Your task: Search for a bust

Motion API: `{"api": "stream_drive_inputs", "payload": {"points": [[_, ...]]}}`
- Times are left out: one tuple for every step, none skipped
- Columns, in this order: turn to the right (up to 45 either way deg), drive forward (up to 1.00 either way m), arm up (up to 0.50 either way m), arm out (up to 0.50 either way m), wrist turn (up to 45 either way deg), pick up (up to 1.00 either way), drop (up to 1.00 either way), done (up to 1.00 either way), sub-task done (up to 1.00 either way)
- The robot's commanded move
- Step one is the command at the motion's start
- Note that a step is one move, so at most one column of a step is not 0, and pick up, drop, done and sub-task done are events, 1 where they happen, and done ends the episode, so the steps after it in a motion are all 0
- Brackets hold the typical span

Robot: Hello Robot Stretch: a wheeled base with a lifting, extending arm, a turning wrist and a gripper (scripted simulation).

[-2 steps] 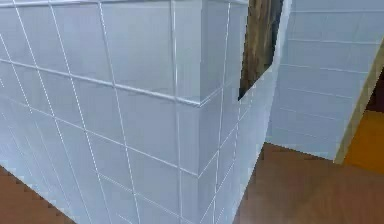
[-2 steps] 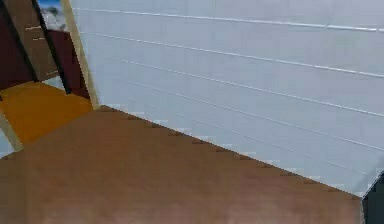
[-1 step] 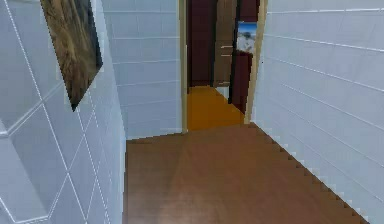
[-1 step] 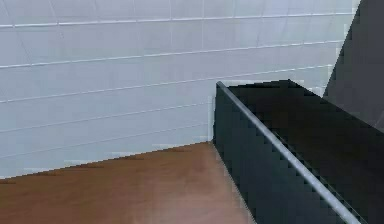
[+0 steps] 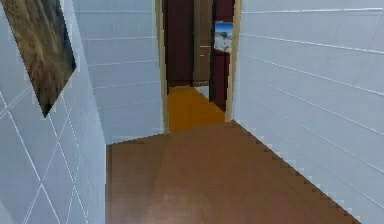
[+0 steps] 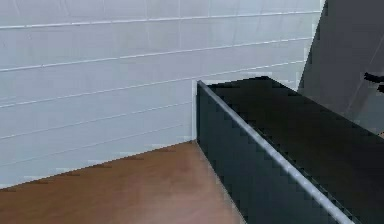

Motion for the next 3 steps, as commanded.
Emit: {"api": "stream_drive_inputs", "payload": {"points": [[0.0,1.00,0.00,0.00,0.0,0.00,0.00,0.00,0.00],[3.0,0.00,0.00,0.00,0.0,0.00,0.00,0.00,0.00],[0.0,1.00,0.00,0.00,0.0,0.00,0.00,0.00,0.00]]}}
